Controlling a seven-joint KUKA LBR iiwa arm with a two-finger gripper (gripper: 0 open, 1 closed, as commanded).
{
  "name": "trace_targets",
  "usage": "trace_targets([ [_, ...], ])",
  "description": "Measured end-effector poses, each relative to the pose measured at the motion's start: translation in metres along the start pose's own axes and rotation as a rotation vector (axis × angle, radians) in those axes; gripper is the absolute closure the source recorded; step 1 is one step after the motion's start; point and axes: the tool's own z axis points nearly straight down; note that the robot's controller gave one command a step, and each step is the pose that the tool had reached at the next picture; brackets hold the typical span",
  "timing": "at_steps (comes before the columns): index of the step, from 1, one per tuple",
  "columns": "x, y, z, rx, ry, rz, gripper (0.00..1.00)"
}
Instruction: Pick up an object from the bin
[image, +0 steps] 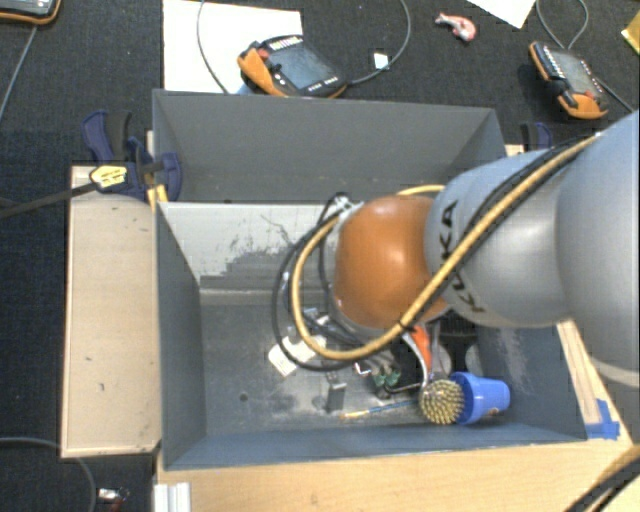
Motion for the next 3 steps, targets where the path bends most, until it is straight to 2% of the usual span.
trace_targets([
  [1,-0.046,-0.048,0.036,-0.002,0.007,-0.086,0.0],
  [2,-0.066,-0.042,0.066,-0.003,-0.008,-0.032,0.0],
  [3,-0.056,-0.05,0.065,-0.003,-0.002,-0.123,1.0],
])
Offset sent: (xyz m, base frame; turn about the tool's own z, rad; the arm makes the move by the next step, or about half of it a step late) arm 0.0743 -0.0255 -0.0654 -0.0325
